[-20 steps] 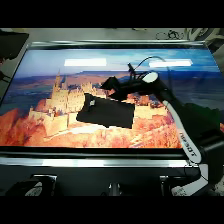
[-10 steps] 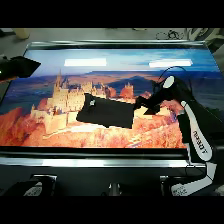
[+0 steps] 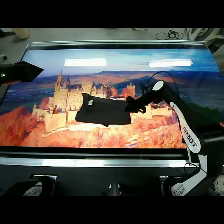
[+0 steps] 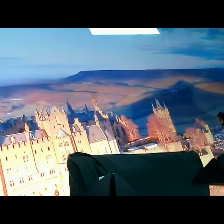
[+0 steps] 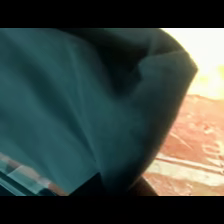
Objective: Fold the shirts.
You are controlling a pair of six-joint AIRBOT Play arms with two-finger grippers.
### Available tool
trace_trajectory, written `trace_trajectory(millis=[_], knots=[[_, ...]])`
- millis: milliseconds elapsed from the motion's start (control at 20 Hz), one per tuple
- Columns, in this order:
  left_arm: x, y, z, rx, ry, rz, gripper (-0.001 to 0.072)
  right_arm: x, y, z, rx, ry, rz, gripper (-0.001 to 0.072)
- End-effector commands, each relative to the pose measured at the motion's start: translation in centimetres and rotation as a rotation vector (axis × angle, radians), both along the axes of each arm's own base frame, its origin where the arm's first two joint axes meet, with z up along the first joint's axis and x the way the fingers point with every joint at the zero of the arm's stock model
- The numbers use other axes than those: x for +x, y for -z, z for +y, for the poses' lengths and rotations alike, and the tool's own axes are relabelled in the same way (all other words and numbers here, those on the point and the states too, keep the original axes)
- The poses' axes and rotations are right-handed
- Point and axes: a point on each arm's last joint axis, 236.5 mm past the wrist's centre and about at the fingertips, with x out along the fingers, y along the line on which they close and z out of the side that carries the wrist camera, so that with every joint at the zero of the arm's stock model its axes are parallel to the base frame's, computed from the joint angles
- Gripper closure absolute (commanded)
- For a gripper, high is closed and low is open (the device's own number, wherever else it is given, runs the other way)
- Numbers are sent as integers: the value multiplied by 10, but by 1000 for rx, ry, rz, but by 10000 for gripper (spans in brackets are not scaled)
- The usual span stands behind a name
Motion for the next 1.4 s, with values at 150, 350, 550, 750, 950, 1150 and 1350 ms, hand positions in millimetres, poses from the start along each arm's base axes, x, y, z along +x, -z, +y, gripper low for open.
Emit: trace_trajectory(millis=[150,350,550,750,950,1150,1350], knots=[[3,5,2,11,1,7,680,47,-140,-150,-73,204,-248,684],[4,4,2,10,-3,2,679,5,-169,-288,-239,439,-220,684],[4,4,2,10,-2,1,679,-29,-192,-380,-274,709,-220,684],[4,4,2,11,-2,1,678,-64,-206,-415,-275,839,-182,684],[4,4,2,29,12,-11,678,-95,-224,-424,-282,942,-148,685],[4,4,2,31,14,-12,679,-111,-230,-460,-287,1143,-130,685],[4,4,2,42,23,-18,678,-186,-177,-478,-533,1113,171,685]])
